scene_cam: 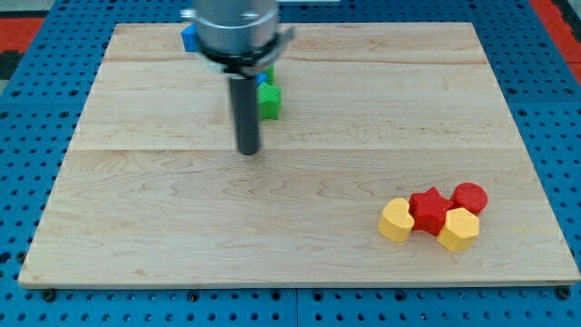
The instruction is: Move the green star above the red blocks
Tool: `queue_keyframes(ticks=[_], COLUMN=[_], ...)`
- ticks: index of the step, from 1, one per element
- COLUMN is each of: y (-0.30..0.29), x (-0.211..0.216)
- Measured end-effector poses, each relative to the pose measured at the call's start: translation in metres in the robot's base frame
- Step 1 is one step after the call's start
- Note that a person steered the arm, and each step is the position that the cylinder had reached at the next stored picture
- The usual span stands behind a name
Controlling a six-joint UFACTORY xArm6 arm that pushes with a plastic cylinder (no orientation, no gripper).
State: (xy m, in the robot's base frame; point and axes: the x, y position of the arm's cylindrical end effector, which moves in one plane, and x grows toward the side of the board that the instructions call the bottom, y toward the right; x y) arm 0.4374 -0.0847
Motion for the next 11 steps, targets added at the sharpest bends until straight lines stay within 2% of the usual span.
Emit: queue_keyframes(ticks=[1, 2, 3, 4, 5, 6, 7, 8, 9, 10, 11], y=[-0.043, 0.021, 0.083, 0.088, 0.036, -0.051, 0.008, 0.099, 0.023, 0.047, 0.119], x=[-0.092, -0.107, -0.096, -0.029, -0.044, -0.037, 0.017, 0.018, 0.004, -0.007, 0.003])
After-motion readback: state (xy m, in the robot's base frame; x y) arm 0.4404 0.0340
